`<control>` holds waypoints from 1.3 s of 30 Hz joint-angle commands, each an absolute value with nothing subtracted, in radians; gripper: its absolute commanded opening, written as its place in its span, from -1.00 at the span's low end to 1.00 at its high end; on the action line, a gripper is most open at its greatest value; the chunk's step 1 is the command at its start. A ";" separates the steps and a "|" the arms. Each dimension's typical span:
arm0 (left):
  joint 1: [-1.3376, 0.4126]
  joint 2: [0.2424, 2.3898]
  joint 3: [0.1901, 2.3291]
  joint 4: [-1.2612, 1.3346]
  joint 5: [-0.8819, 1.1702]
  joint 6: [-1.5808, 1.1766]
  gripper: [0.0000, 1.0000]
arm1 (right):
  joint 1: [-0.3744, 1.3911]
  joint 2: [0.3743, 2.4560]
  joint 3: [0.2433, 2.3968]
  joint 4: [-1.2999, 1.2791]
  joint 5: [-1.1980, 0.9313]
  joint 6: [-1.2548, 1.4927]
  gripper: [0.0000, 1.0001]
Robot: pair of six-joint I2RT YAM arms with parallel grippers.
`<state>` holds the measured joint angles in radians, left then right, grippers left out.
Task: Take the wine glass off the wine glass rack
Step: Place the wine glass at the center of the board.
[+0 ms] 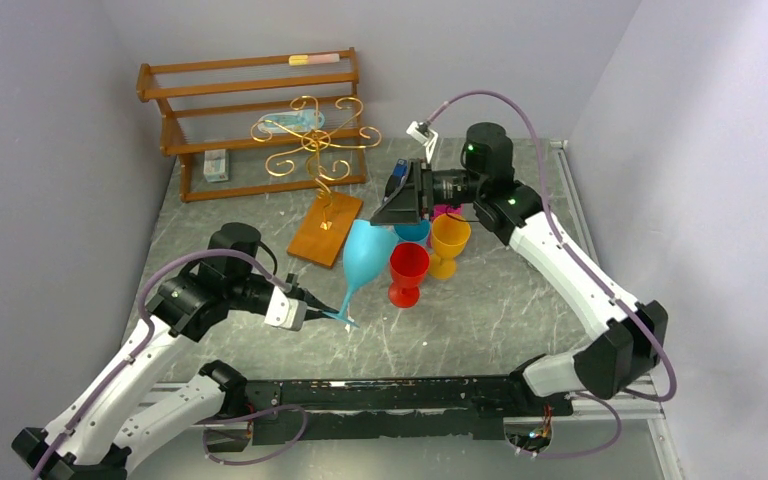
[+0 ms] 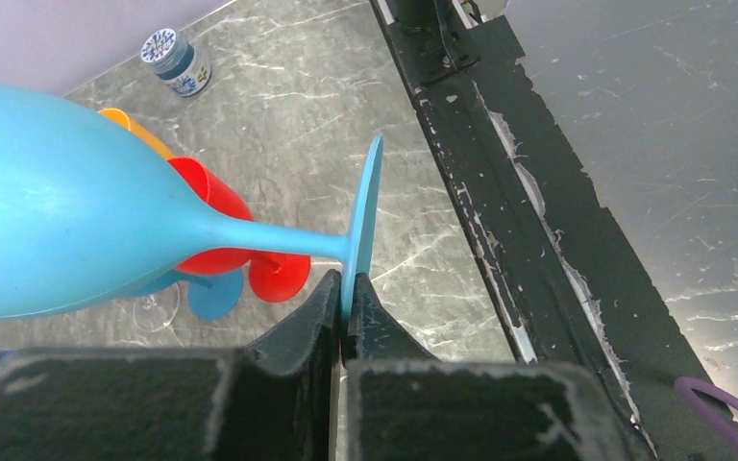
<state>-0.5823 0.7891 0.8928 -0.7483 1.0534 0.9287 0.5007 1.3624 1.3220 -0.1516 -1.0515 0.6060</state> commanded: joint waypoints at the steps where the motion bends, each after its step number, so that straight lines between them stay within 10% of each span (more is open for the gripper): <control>1: -0.586 0.793 0.929 -0.753 1.059 1.002 -0.90 | 0.526 1.422 1.384 -0.370 -1.096 0.528 0.10; 16: -0.587 0.841 0.936 -0.777 1.094 1.003 -0.90 | 0.591 1.468 1.393 -0.397 -1.111 0.503 -0.29; 23: -0.587 0.852 0.946 -0.863 1.099 1.035 -0.90 | 0.588 1.457 1.364 -0.269 -1.139 0.597 -0.10; 34: -0.587 0.843 0.927 -0.788 1.075 0.976 -0.90 | 0.587 1.442 1.331 -0.268 -1.144 0.602 -0.98; 39: -0.587 0.817 0.927 -0.748 1.065 0.948 -0.57 | 0.596 1.429 1.341 -0.288 -1.094 0.570 -1.00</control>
